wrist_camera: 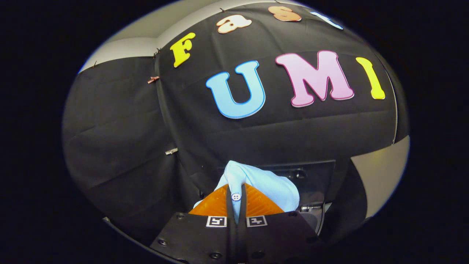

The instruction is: Put the clothes into the washing machine and then close the washing machine lid.

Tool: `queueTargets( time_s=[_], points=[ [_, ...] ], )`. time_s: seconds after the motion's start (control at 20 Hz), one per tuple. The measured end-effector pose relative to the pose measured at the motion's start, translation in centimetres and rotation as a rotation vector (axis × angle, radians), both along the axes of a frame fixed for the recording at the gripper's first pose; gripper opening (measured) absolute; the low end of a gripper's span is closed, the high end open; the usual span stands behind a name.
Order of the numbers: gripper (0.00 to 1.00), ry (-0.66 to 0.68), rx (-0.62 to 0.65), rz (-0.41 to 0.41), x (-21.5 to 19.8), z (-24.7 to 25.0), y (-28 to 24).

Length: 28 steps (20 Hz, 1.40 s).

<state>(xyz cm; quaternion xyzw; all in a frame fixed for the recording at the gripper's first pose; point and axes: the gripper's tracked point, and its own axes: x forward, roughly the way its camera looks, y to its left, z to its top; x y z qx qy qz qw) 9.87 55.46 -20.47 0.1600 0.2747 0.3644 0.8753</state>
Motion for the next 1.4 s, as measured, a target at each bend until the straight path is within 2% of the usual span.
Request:
queueTargets(
  time_s=[0.25,0.5,0.65,0.8,1.0,1.05,1.2,1.4],
  points=[
    [0.05,0.034,-0.132,-0.027,0.2,-9.0,1.9],
    [0.05,0.058,-0.209,-0.025,0.1,-15.7,3.3],
    [0.07,0.096,-0.24,-0.072,0.6,-19.0,3.2],
    [0.1,0.115,-0.271,-0.085,0.9,-21.0,2.9],
    [0.56,0.107,-0.291,-0.154,1.8,-21.8,2.5],
    [0.57,0.088,-0.294,-0.158,2.0,-21.8,2.7],
    [1.0,0.01,-0.293,-0.2,2.3,-19.6,2.3],
    [1.0,-0.087,-0.202,-0.268,3.7,-13.4,1.4]
  ],
)
